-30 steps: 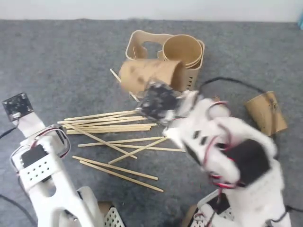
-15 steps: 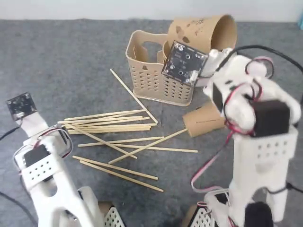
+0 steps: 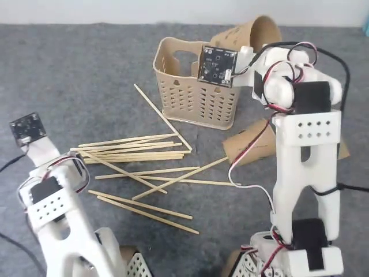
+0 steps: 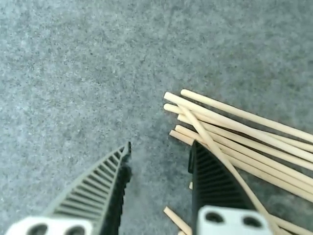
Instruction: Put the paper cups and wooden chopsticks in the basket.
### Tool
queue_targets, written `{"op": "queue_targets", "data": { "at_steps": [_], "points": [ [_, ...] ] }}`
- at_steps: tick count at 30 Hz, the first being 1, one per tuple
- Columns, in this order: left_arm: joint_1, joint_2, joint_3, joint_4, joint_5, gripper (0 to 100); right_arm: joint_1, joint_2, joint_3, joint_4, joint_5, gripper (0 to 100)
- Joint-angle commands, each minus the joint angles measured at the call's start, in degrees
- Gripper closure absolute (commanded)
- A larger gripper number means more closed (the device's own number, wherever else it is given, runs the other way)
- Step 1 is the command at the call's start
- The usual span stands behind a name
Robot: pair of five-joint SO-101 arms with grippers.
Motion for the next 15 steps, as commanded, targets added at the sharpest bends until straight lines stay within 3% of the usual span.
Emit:
{"op": "queue_targets", "data": {
  "at_steps": [1, 4, 10, 15],
  "points": [
    [0.4, -1.1, 0.1, -1.8, -0.4, 82, 0.8, -0.4, -3.0, -0.9, 1.4, 99.0],
    [0.8, -1.1, 0.1, -1.8, -0.4, 82, 0.8, -0.5, -3.0, -0.9, 1.1, 97.3],
    [2.1, -1.1, 0.7, -1.8, -0.5, 82, 0.8, -0.5, -5.5, -0.9, -4.9, 78.4],
    [2.2, -1.1, 0.7, -1.8, -0.6, 82, 0.5, -0.6, -11.4, -1.0, -8.9, 77.2]
  ]
}}
